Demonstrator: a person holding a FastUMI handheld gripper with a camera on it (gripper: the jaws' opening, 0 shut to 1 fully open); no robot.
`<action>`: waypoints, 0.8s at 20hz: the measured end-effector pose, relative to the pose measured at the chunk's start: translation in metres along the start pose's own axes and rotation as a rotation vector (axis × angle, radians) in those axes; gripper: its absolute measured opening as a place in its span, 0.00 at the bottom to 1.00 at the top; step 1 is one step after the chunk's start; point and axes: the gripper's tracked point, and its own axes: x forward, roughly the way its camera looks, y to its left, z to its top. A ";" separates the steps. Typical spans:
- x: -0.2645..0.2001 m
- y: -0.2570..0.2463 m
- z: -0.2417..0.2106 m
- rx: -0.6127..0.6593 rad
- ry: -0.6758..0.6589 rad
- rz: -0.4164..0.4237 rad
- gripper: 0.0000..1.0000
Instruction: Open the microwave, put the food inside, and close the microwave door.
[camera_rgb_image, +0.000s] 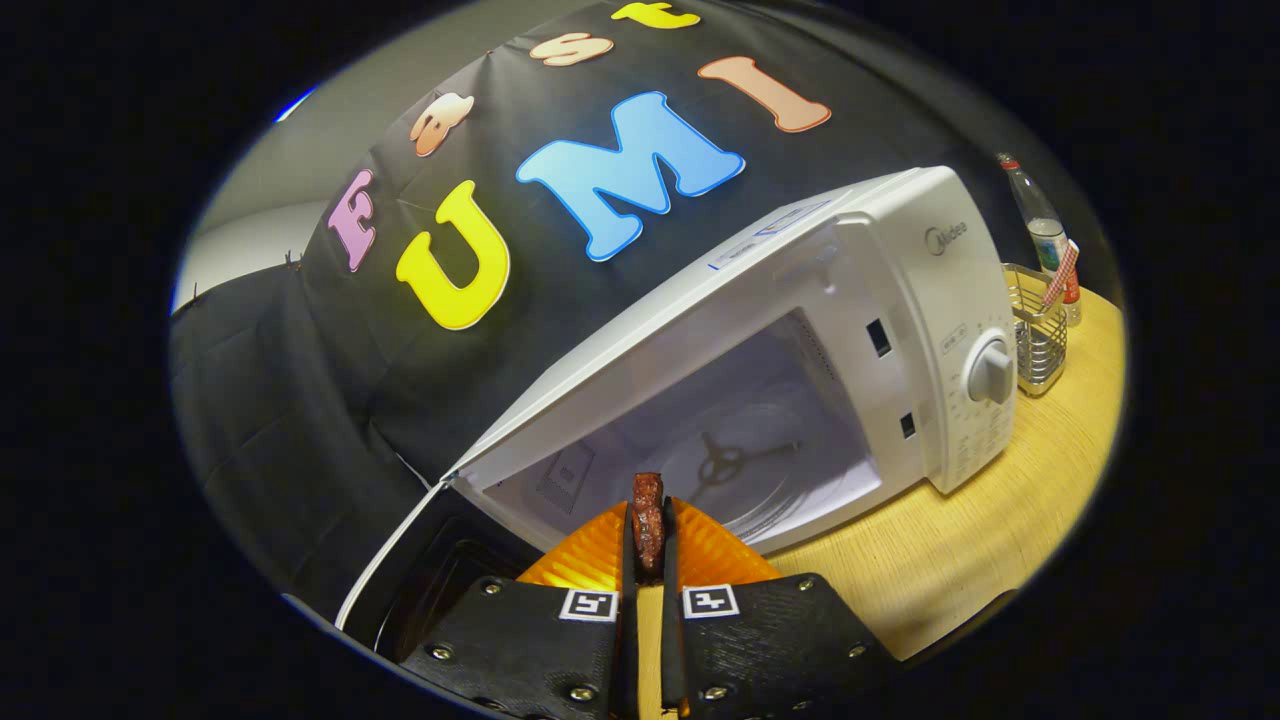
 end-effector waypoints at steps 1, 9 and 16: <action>0.010 0.000 0.000 0.004 -0.008 0.000 0.09; 0.064 -0.023 -0.021 -0.003 0.030 -0.072 0.09; 0.084 -0.041 -0.012 -0.059 0.016 -0.142 0.17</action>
